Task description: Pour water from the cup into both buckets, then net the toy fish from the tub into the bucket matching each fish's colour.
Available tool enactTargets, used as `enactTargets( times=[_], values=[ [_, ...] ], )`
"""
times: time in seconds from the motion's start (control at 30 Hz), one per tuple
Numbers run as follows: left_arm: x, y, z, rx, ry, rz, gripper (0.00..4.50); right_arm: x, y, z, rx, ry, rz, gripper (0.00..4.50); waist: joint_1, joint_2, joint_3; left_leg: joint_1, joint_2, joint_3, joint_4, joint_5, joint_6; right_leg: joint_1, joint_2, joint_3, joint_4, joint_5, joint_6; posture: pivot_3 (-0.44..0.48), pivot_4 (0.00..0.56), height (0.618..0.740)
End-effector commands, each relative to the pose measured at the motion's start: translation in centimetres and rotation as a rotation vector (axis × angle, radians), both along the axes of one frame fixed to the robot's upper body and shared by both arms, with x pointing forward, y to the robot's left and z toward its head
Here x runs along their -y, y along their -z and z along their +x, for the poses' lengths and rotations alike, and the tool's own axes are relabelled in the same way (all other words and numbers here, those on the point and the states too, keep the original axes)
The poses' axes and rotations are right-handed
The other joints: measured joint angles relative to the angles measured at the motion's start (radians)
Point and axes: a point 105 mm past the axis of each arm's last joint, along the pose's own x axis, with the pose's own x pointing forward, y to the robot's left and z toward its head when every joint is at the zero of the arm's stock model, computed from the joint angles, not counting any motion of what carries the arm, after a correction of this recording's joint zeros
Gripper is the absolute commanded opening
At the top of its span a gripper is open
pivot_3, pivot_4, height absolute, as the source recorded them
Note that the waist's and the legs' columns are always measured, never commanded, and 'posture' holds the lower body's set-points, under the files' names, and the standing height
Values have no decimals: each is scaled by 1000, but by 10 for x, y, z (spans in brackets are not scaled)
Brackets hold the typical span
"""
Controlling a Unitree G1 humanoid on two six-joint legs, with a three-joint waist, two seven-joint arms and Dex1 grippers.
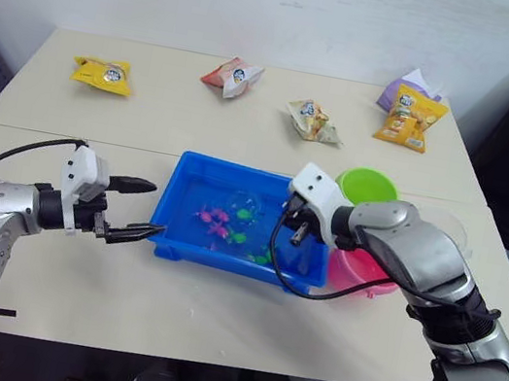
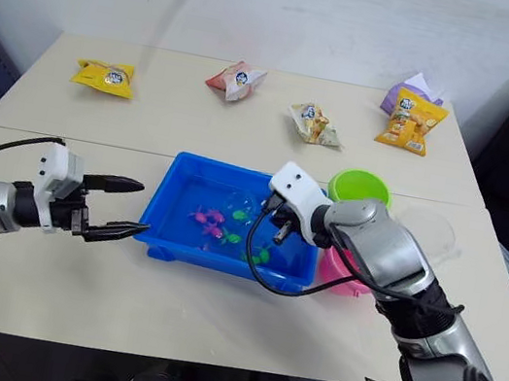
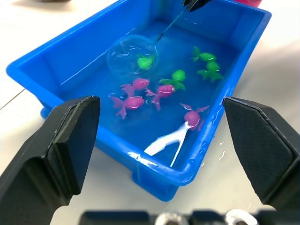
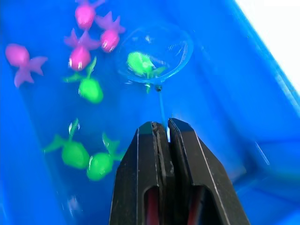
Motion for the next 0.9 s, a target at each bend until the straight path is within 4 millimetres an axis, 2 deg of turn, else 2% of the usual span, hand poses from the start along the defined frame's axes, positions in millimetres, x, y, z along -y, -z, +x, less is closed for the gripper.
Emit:
enactTargets(
  times=[0.03,0.2,0.27,0.47,0.9],
  values=[
    [-5,-9,-2,39,-9,10,4484,4,-15,-6,5,-2,74,0,0,0,0,0,0,0,0,0,0,0,0,0,0,0,0,0,150,739],
    [-8,-9,0,40,-16,21,4484,18,-13,-4,37,25,20,0,0,0,0,0,0,0,0,0,0,0,0,0,0,0,0,0,150,739],
    [-15,-5,0,36,-29,57,4484,17,-13,-3,50,21,5,0,-4,0,0,0,0,0,0,0,0,0,0,0,0,0,0,0,150,739],
    [-32,-1,-1,18,-62,104,4484,2,-7,-6,66,-36,-33,0,-17,1,0,0,0,0,-1,0,0,-1,0,0,0,0,0,0,150,739],
    [-36,1,-10,-4,-75,106,4484,-28,2,-6,111,-159,-128,0,-17,1,1,0,0,0,-2,0,0,-1,0,0,0,0,0,0,150,739]
  ],
)
